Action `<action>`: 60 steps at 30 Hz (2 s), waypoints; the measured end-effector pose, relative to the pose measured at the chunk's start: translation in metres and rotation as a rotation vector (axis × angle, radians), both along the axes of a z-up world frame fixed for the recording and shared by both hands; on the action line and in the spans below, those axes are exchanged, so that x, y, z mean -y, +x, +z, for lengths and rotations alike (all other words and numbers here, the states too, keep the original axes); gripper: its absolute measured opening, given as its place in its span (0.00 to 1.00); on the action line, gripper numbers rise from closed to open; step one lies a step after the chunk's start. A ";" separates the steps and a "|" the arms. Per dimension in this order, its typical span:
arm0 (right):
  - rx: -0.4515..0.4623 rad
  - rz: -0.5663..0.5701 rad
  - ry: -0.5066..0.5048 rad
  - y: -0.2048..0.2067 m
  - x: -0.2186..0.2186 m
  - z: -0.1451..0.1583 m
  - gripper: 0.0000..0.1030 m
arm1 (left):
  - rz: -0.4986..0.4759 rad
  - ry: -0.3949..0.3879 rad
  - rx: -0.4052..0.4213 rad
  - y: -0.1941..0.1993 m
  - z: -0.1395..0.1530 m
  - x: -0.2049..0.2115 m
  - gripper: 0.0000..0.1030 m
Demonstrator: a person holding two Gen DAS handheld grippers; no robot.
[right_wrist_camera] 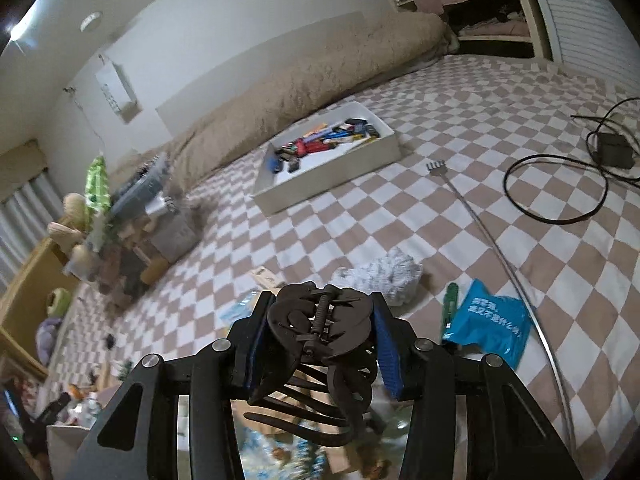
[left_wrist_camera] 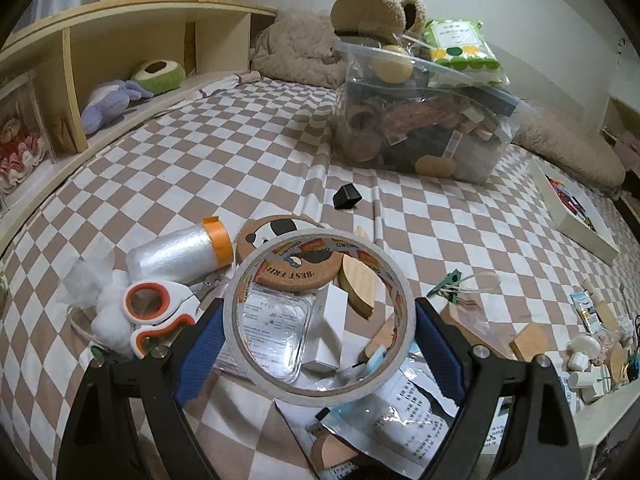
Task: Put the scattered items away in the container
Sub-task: 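Close the left tool on the white tape roll and lift it while the right tool carries the clips, then carry both tools over the white box and open the right tool to drop the clips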
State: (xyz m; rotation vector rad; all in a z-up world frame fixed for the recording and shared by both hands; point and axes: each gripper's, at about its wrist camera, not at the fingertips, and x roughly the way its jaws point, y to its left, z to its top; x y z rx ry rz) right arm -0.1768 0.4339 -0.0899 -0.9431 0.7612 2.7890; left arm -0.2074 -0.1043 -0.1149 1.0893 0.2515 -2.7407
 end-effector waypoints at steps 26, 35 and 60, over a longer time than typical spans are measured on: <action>-0.233 0.153 -0.064 0.049 0.029 0.069 0.46 | -0.138 -0.037 -0.199 0.061 0.067 -0.049 0.88; -0.263 0.251 -0.060 0.072 0.061 0.081 0.46 | -0.168 -0.040 -0.247 0.088 0.082 -0.063 0.88; -0.141 0.560 0.115 0.091 0.157 0.082 0.46 | -0.451 -0.043 -0.232 0.133 0.098 -0.125 0.88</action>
